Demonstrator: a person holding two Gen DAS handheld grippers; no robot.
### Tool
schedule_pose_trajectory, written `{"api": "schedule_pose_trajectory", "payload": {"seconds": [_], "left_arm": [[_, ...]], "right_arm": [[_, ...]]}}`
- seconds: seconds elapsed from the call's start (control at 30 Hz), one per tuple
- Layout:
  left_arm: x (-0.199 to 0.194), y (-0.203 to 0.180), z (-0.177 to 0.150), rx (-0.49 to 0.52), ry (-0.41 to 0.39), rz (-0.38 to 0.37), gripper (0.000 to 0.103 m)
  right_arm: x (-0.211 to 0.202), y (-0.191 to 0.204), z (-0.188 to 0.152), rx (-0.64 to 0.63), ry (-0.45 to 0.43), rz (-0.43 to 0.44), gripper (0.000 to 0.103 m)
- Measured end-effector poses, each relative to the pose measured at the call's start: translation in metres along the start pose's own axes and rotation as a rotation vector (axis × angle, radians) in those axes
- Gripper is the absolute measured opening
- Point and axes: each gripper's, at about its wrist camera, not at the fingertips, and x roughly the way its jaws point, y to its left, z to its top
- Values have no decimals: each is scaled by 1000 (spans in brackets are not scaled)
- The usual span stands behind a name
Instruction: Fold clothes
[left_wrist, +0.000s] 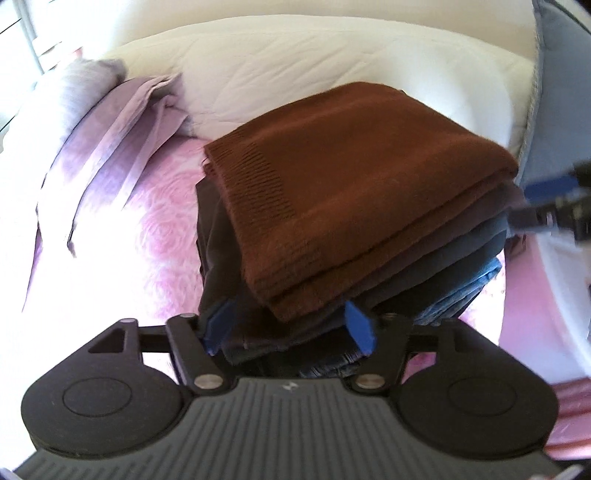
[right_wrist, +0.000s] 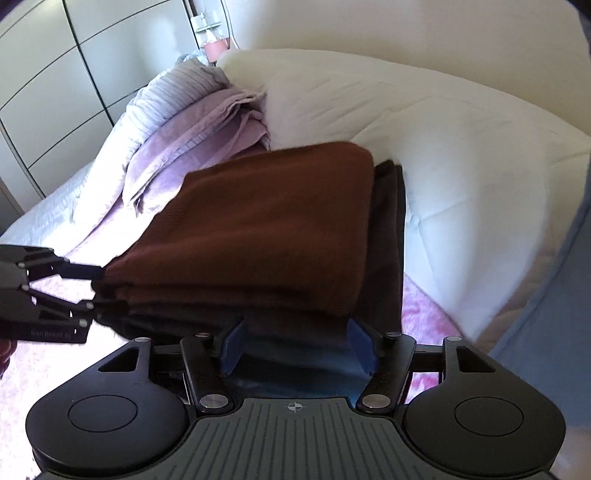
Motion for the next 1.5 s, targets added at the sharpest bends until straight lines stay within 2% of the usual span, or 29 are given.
{"api": "schedule_pose_trajectory", "payload": {"seconds": [0.17, 0.47, 0.57, 0.67, 0.9, 1.13, 1.33, 1.5], "left_arm": [[-29, -3, -15, -27, -41, -24, 68], [-89, -5, -56, -78, -125, -87, 74], [-108, -3, -74, -87, -130, -125, 75], [-123, -2, -91, -86, -104, -144, 83], [-150, -7, -109, -75, -108, -105, 84], [-176, -13, -123, -67, -119, -61, 84], [-185, -16, -136, -122, -112, -90, 84], [-195, -19, -143, -111, -133, -101, 84]], "right_arm": [[-14, 15, -27, 35, 21, -60, 66], [-75, 83, -77, 81, -69, -180, 69], [-91, 109, -98, 122, -86, -202, 70], [-105, 132, -118, 152, -94, -215, 71], [-129, 170, -137, 160, -100, -222, 72], [-147, 181, -144, 138, -101, -231, 72], [-166, 184, -151, 146, -115, -247, 73], [-174, 189, -160, 150, -116, -261, 73]]}}
